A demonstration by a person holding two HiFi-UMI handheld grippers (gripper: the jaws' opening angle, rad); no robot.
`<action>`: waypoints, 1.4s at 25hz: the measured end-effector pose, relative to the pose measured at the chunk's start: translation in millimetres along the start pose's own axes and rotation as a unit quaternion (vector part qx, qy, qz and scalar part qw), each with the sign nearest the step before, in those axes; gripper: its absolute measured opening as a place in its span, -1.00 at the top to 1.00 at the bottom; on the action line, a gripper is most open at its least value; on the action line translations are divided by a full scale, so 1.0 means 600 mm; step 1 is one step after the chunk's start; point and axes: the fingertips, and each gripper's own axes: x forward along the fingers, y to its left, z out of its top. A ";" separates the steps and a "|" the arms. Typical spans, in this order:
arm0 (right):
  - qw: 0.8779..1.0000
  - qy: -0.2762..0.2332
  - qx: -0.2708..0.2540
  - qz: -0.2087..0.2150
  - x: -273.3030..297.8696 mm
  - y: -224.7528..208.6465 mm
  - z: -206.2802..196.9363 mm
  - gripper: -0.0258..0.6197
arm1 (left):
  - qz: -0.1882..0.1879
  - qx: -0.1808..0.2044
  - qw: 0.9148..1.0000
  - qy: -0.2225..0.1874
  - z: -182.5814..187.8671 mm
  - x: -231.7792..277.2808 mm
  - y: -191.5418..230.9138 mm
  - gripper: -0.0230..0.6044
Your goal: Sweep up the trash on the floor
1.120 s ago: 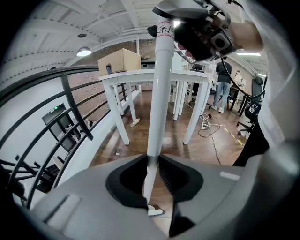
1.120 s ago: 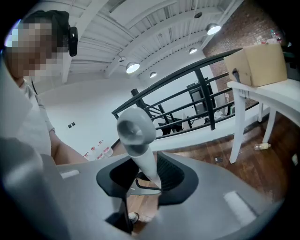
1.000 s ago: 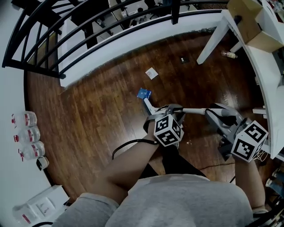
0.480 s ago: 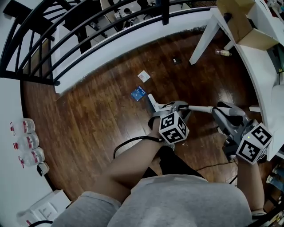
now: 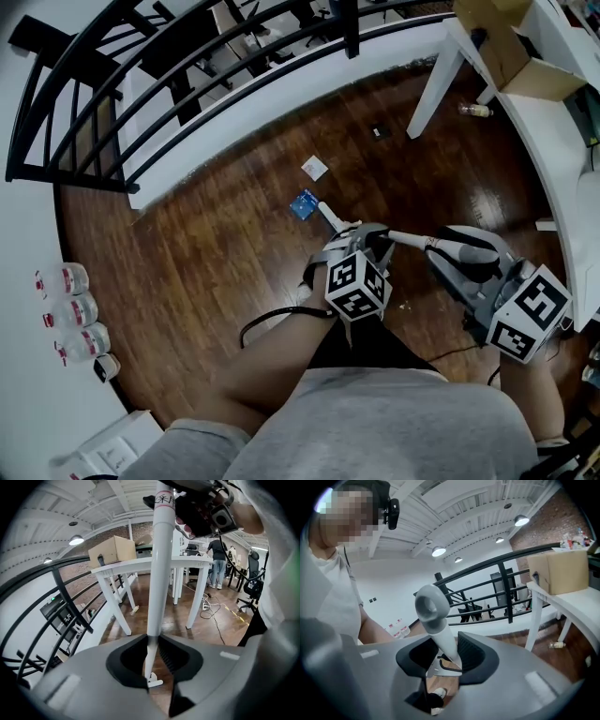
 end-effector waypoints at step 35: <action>0.951 -0.158 0.193 -0.180 0.361 0.045 0.043 0.50 | -0.170 0.211 0.961 0.056 -0.277 -0.105 0.303 0.70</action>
